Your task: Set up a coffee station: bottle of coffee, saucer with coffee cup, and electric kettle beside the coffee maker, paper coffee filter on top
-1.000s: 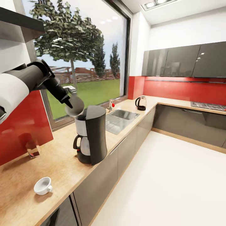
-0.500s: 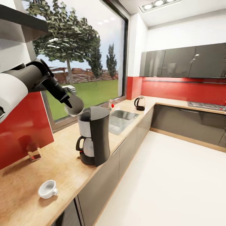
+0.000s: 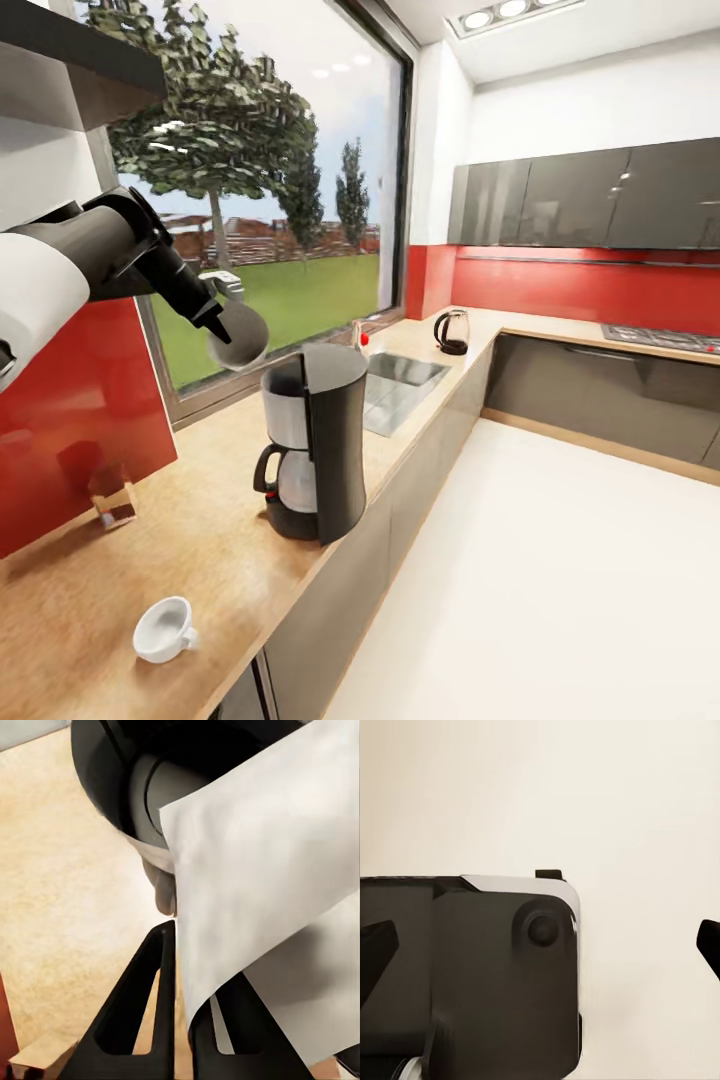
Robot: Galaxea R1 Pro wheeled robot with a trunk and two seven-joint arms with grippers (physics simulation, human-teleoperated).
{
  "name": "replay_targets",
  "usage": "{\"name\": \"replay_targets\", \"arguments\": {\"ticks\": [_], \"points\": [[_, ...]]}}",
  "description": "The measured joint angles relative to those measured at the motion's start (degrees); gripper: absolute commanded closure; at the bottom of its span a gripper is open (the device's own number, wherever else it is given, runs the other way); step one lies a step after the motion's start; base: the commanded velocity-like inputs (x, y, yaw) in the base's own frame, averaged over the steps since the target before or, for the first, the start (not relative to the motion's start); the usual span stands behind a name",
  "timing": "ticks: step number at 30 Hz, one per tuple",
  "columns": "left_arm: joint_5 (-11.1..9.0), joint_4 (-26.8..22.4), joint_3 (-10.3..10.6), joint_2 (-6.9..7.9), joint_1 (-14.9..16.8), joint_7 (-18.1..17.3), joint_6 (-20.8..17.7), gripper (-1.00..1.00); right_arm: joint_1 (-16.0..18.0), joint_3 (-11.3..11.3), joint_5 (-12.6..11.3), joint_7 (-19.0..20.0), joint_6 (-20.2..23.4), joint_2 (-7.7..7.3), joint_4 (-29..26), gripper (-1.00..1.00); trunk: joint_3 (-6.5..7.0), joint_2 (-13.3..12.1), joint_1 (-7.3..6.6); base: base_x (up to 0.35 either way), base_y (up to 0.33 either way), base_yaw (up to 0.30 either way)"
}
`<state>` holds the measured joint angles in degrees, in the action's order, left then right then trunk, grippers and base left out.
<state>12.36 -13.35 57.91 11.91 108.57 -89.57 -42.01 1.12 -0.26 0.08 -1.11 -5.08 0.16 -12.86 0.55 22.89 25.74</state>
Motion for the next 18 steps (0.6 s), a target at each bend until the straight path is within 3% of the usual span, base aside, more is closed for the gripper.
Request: {"name": "replay_targets", "arguments": {"ticks": [5,18], "points": [[-0.03,-0.04,0.02,0.0,-0.01,0.0,0.0,1.0,0.0,-0.04,-0.04,0.0,0.0,0.0,-0.03,-1.0,0.05,-0.01,0.02,0.082,0.054,-0.066],[-0.05,0.0,0.07,0.0,-0.01,-0.01,-0.04,1.0,0.0,0.01,-0.02,0.0,0.0,0.0,-0.04,-1.0,0.67,-0.01,0.02,0.005,0.004,-0.183]]}}
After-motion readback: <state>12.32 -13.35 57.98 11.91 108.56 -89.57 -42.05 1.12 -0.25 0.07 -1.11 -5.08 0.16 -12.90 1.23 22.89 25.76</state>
